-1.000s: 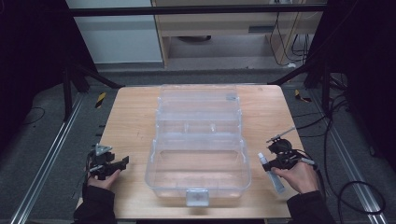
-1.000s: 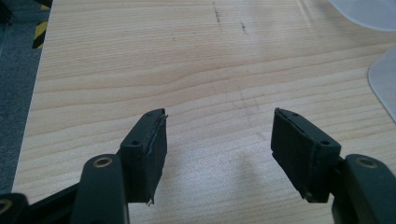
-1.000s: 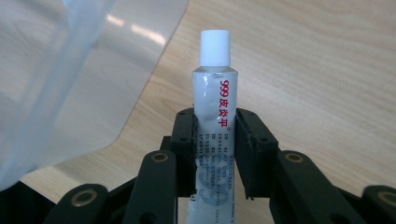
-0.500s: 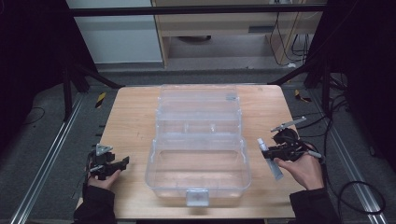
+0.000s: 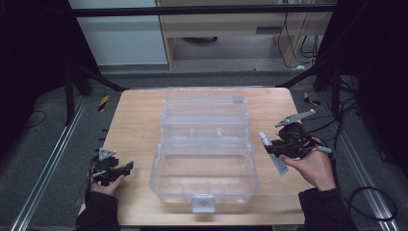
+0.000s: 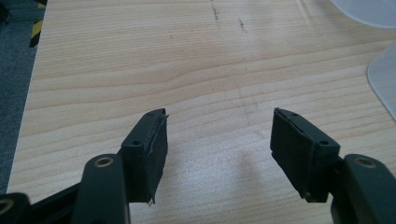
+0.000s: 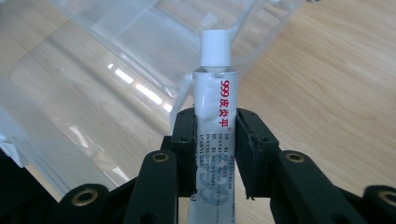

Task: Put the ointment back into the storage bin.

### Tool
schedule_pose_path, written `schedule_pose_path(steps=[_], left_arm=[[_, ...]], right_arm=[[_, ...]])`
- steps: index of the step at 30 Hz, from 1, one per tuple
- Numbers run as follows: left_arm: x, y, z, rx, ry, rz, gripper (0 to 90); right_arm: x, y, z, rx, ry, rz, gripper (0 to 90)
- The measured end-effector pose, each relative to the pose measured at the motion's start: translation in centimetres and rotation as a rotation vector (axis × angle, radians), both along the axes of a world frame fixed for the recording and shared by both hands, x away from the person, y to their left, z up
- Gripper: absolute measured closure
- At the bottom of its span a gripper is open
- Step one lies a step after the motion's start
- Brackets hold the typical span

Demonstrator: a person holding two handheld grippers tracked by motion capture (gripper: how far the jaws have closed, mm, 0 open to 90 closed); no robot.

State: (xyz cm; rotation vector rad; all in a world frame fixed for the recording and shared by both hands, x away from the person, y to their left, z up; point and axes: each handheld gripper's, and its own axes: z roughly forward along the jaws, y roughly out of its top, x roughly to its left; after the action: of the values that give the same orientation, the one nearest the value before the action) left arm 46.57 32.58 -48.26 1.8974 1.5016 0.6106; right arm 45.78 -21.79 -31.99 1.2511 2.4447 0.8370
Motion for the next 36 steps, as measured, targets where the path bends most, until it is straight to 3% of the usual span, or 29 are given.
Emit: schedule_pose_path(steps=[8,15,25,36], left_arm=[[0.0,0.0,0.0,0.0,0.001,0.0,36.6],[0.0,0.0,0.0,-0.001,0.002,0.0,36.6],[0.0,0.0,0.0,-0.001,0.002,-0.001,36.7],[0.0,0.1,0.0,-0.004,0.003,0.001,36.9]], right_arm=[[0.5,1.9,1.5,-0.022,-0.03,0.09,70.2],[1.1,4.0,2.0,-0.045,-0.018,0.189,70.1],[1.5,6.8,2.0,-0.078,0.004,0.342,70.1],[1.5,10.1,1.0,-0.14,0.022,0.509,70.1]])
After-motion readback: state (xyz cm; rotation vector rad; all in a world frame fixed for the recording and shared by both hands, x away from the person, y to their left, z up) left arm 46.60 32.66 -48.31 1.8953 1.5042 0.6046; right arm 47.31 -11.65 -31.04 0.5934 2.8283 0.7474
